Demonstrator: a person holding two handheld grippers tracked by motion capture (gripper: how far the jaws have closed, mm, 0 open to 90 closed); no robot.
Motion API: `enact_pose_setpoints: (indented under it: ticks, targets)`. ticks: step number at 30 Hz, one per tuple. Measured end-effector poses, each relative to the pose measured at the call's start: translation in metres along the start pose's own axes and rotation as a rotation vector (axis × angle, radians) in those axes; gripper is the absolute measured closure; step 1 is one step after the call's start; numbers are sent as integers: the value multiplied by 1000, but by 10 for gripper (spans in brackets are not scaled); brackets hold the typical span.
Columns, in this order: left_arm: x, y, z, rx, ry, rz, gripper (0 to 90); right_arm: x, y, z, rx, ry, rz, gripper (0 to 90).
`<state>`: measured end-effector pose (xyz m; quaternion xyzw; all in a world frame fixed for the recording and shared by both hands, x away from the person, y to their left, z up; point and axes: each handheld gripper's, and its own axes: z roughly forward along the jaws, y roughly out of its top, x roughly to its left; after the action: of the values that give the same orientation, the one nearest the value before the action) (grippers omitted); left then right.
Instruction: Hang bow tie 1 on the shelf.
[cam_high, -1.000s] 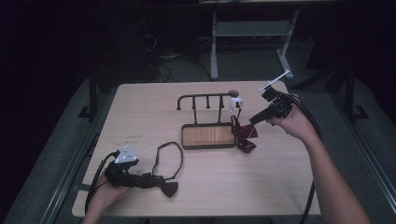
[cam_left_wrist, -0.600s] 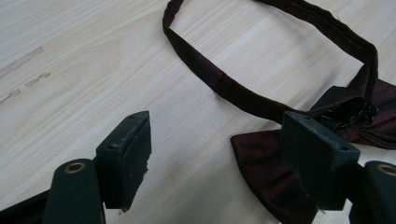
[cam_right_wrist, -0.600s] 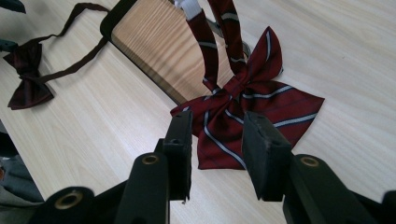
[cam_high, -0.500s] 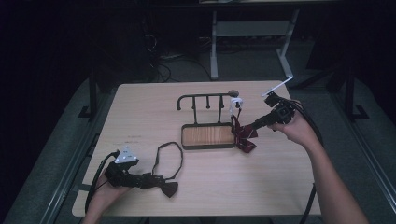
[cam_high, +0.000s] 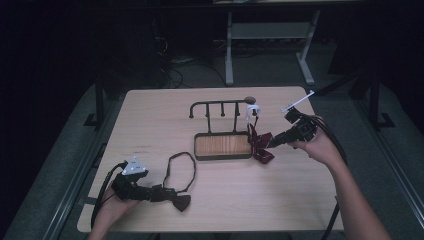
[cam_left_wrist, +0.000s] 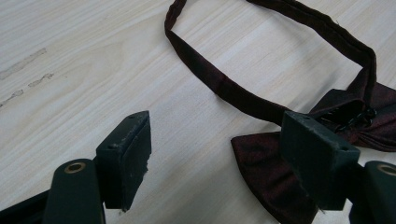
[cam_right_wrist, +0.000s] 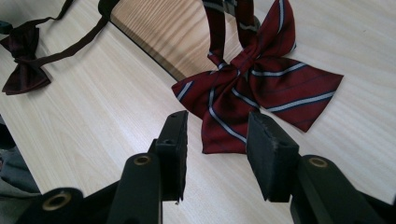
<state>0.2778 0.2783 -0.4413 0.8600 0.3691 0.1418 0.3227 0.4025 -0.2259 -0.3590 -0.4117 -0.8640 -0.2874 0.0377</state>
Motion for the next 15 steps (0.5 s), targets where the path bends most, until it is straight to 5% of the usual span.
enact_pose_setpoints:
  ticks: [15]
  targets:
    - [2, -1, -1, -4, 10, -1, 260, -1, -20, 7, 5, 12, 6, 554]
